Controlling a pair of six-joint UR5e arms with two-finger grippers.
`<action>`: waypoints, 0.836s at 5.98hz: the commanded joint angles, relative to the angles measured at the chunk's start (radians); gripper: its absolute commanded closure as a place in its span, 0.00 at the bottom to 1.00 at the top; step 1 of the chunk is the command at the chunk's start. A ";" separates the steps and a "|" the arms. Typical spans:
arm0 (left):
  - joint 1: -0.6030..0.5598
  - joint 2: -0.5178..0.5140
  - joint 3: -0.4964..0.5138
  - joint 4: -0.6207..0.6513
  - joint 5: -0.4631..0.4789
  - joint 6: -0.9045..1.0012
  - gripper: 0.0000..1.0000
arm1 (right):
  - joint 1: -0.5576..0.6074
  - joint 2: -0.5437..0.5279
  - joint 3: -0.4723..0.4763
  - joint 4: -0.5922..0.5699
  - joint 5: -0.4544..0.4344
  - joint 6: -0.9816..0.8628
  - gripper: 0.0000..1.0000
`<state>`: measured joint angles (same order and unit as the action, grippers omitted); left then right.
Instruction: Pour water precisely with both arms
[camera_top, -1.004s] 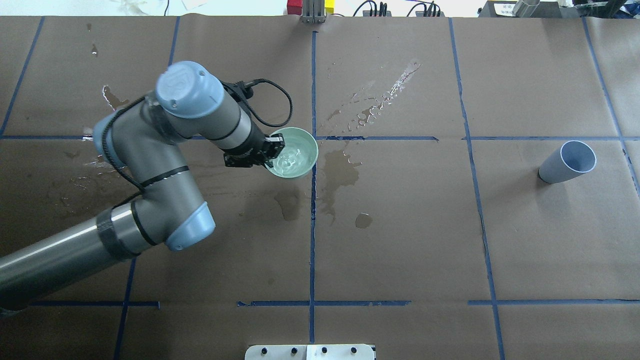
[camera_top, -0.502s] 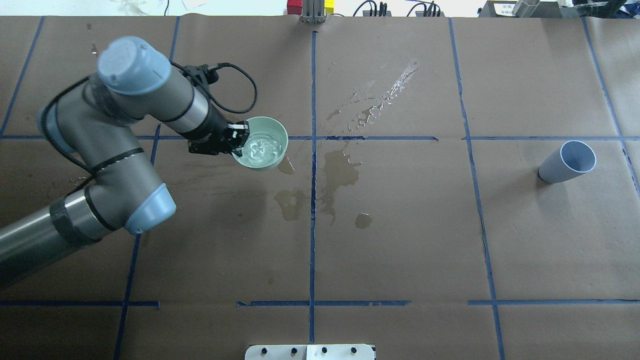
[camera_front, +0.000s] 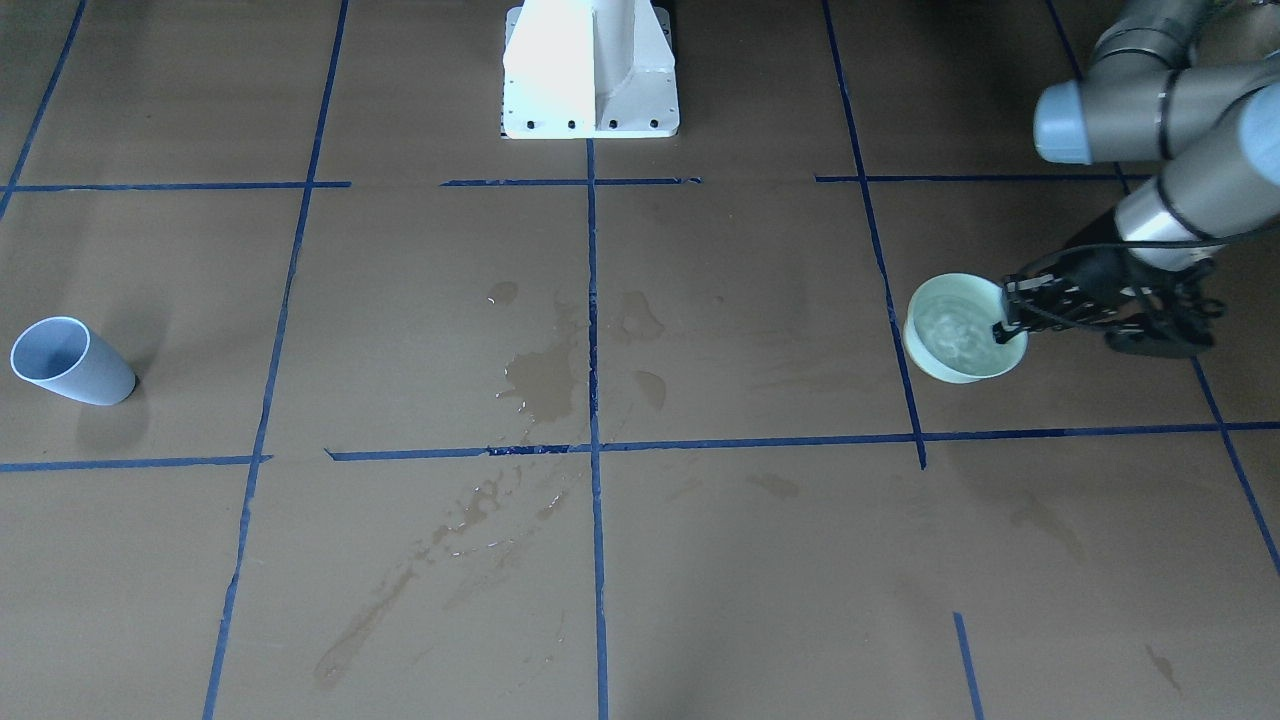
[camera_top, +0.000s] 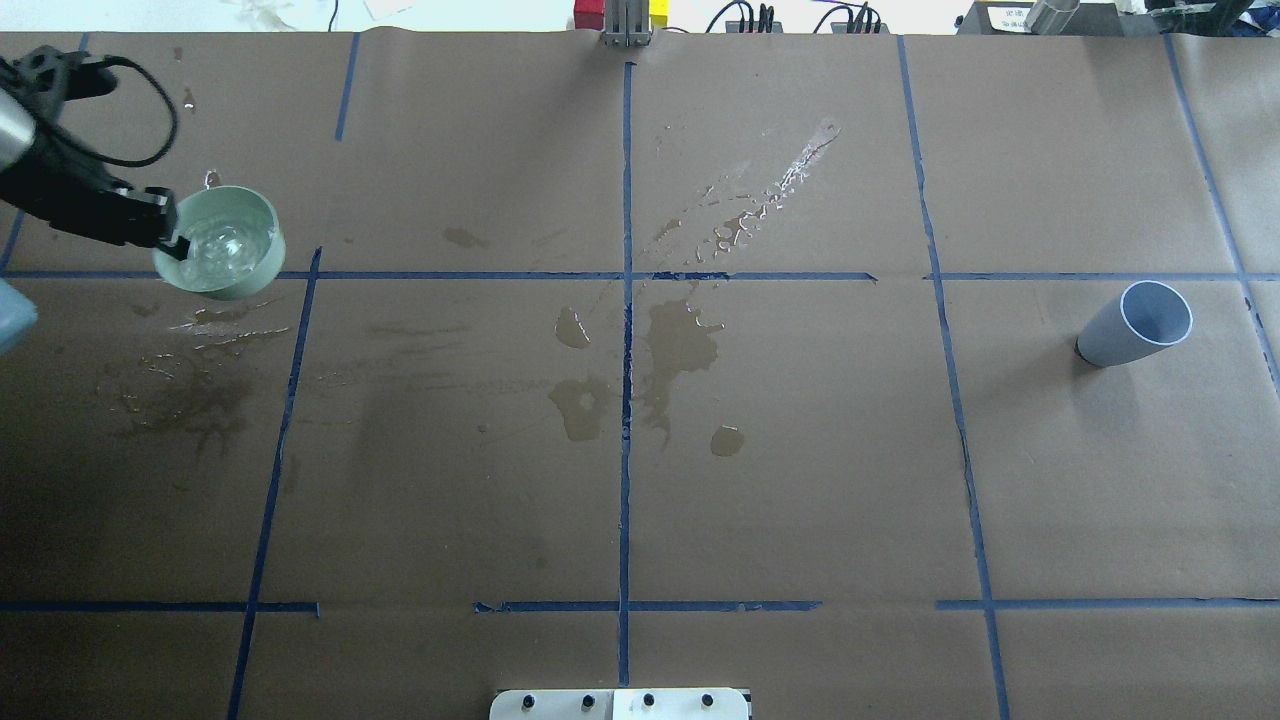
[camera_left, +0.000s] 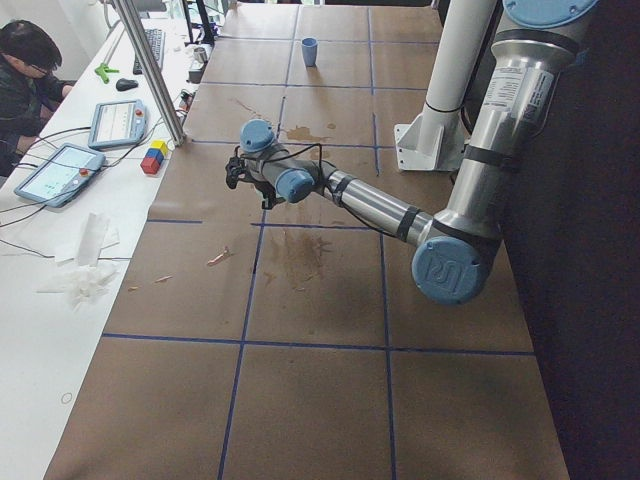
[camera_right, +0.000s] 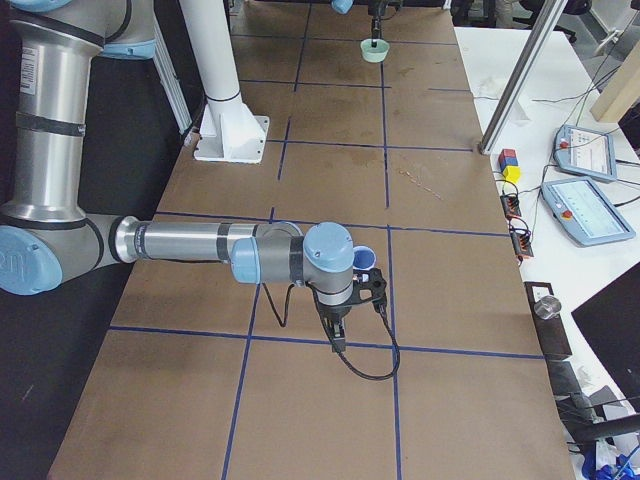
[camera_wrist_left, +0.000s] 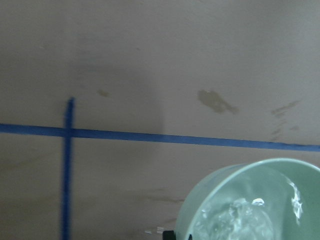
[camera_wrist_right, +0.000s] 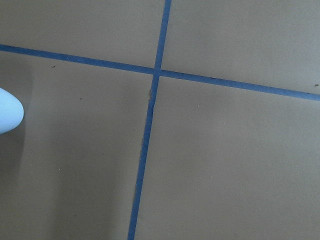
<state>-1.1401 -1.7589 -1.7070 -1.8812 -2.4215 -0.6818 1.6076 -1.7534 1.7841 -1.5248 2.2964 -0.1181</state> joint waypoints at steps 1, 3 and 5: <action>-0.090 0.163 0.009 -0.083 -0.033 0.181 1.00 | 0.000 0.000 0.000 0.000 0.000 0.000 0.00; -0.093 0.277 0.064 -0.279 -0.048 0.160 1.00 | 0.000 0.000 0.000 0.000 -0.002 0.000 0.00; -0.086 0.256 0.207 -0.486 -0.039 -0.018 1.00 | 0.000 0.000 0.000 0.000 -0.005 -0.003 0.00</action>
<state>-1.2294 -1.4944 -1.5728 -2.2579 -2.4631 -0.6037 1.6076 -1.7541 1.7840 -1.5248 2.2932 -0.1198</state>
